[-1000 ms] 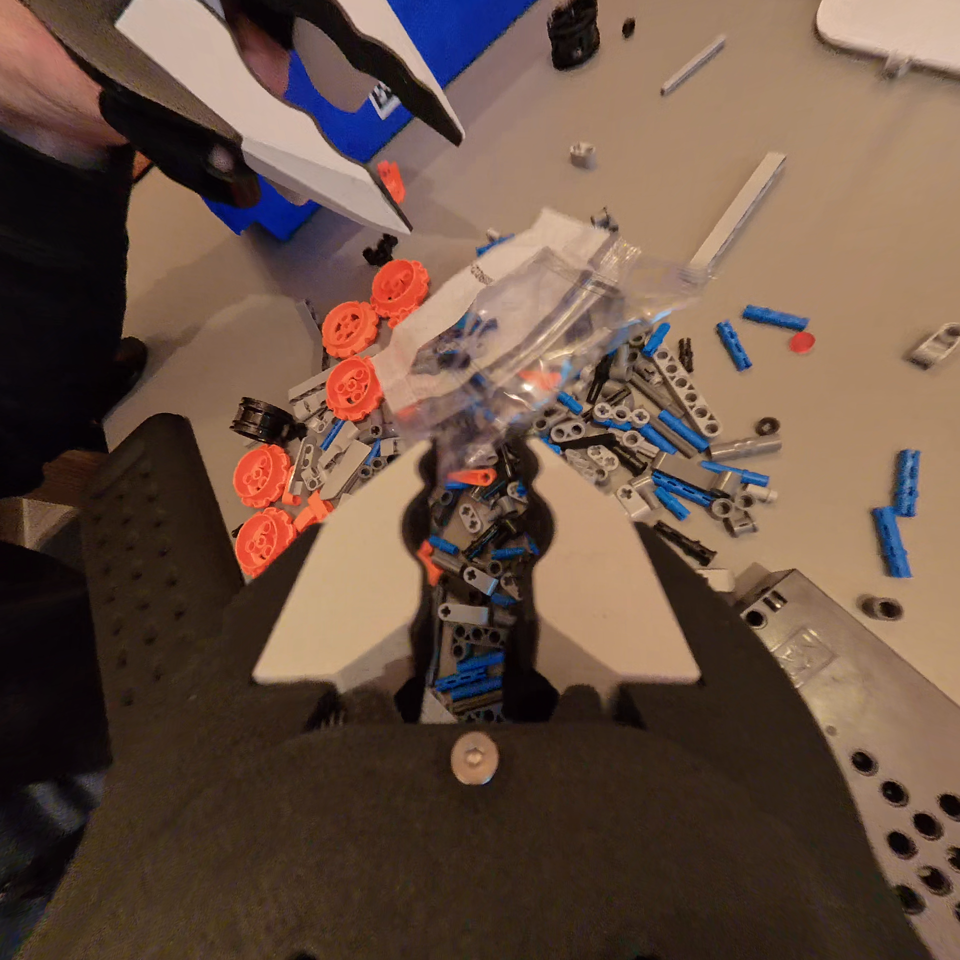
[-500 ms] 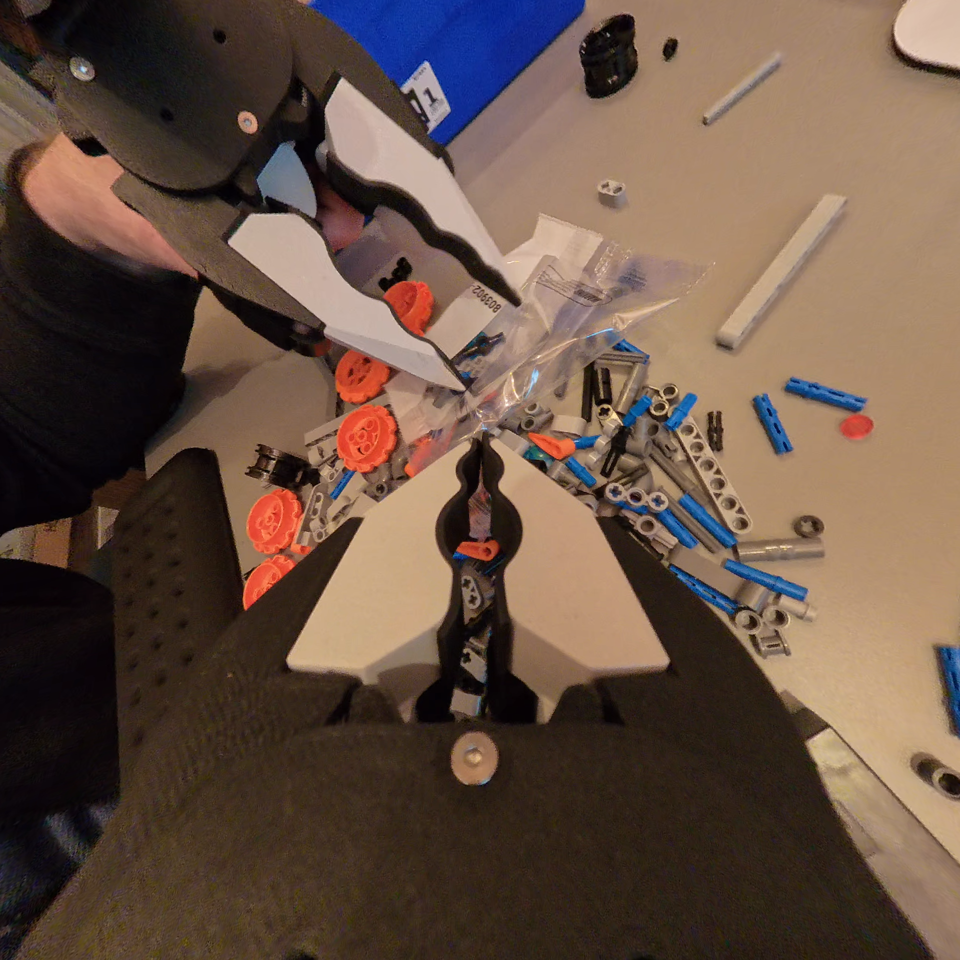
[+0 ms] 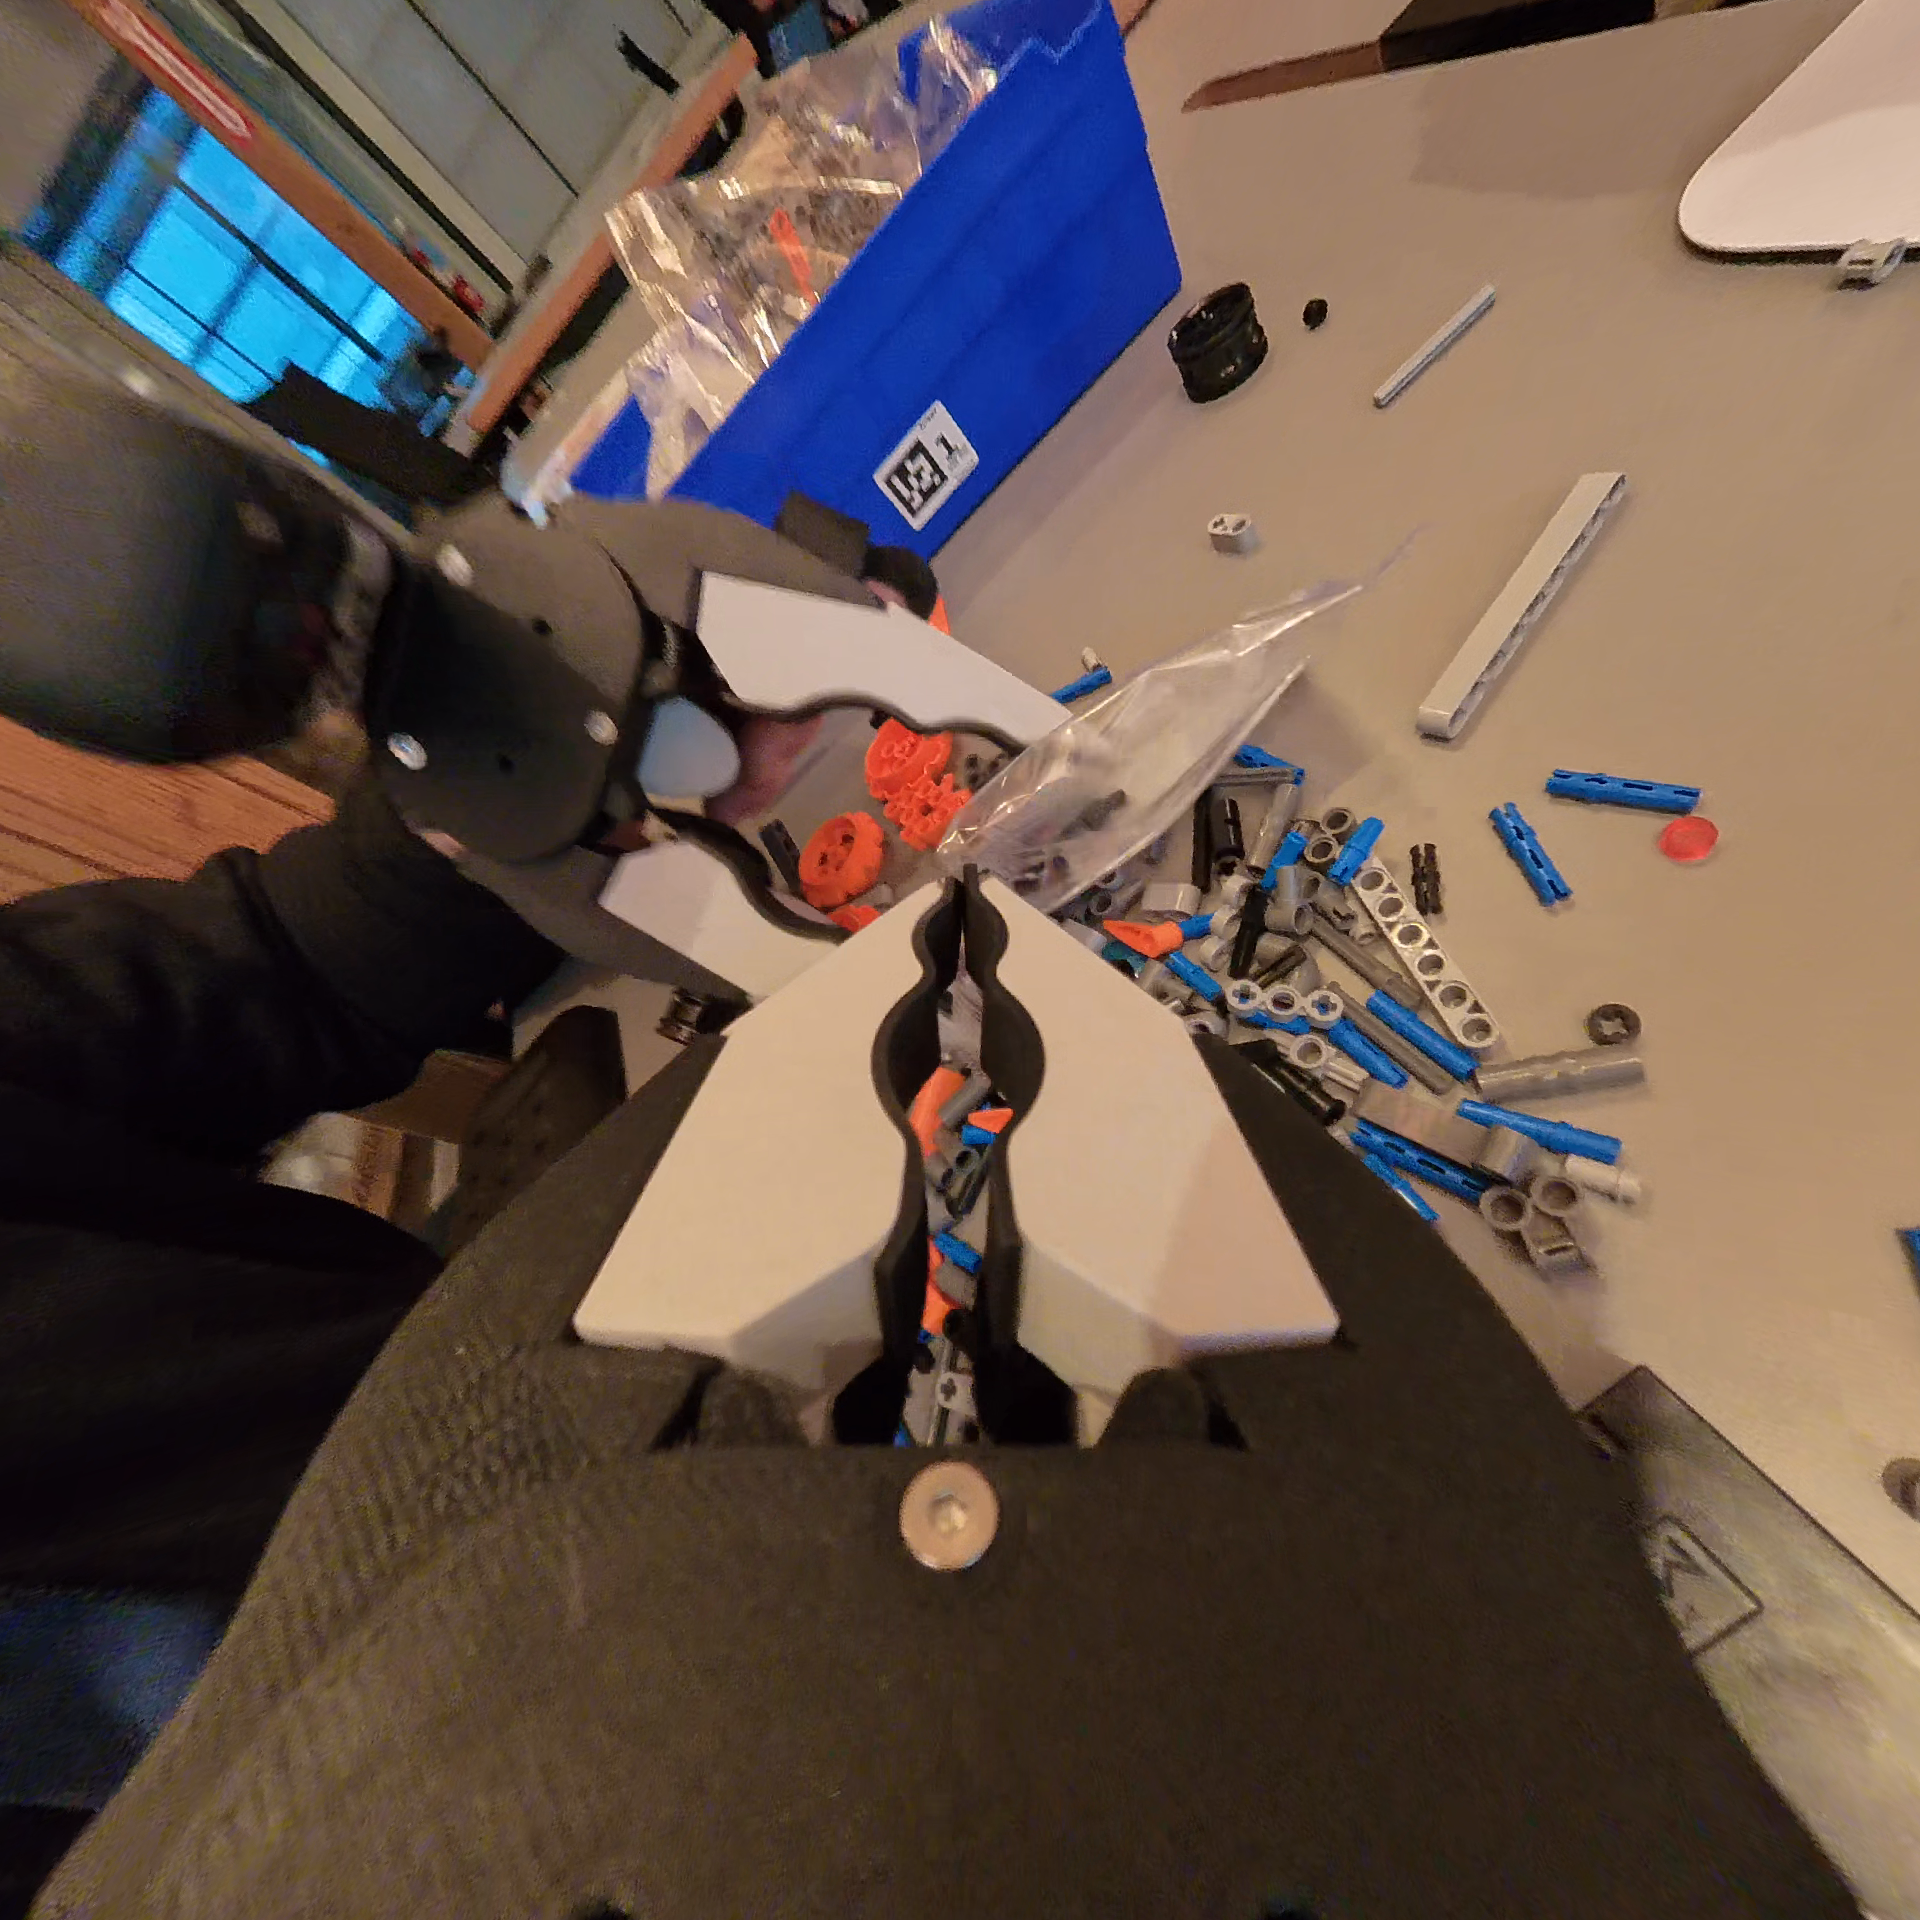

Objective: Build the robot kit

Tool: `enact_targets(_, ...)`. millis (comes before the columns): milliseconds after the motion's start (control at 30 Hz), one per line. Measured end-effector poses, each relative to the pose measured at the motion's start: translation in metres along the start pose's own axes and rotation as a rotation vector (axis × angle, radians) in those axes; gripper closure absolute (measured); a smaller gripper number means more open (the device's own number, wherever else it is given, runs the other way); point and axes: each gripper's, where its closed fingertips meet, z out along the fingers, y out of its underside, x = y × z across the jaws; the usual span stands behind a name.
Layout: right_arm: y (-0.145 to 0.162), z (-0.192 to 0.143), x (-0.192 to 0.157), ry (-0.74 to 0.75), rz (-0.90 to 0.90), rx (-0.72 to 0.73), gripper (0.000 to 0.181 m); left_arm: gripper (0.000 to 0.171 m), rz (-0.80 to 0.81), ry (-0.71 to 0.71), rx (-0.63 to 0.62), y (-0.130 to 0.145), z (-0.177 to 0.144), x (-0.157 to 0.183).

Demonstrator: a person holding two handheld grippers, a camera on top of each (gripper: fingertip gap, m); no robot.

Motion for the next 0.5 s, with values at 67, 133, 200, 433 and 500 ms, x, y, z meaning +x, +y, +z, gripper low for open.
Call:
enact_targets(67, -0.005, -0.003, -0.002, -0.036, 0.031, 0.037, 0.181, 0.113, 0.045, -0.035, 0.000, 0.001, 0.007, 0.004)
enact_targets(133, -0.007, -0.004, -0.002, -0.041, 0.026, 0.046, 0.181, 0.140, 0.071, -0.102, 0.029, -0.005, 0.005, 0.000)
enact_targets(200, -0.013, -0.008, -0.003, -0.054, 0.024, 0.067, 0.181, 0.160, 0.080, -0.175, 0.065, -0.011, 0.001, -0.011)
enact_targets(433, -0.039, -0.041, -0.015, -0.122, -0.014, 0.181, 0.173, 0.171, 0.056, -0.235, 0.155, -0.035, -0.029, -0.030)
enact_targets(500, -0.049, -0.057, -0.022, -0.147, -0.036, 0.239, 0.172, 0.171, 0.037, -0.246, 0.157, -0.038, -0.043, -0.039)
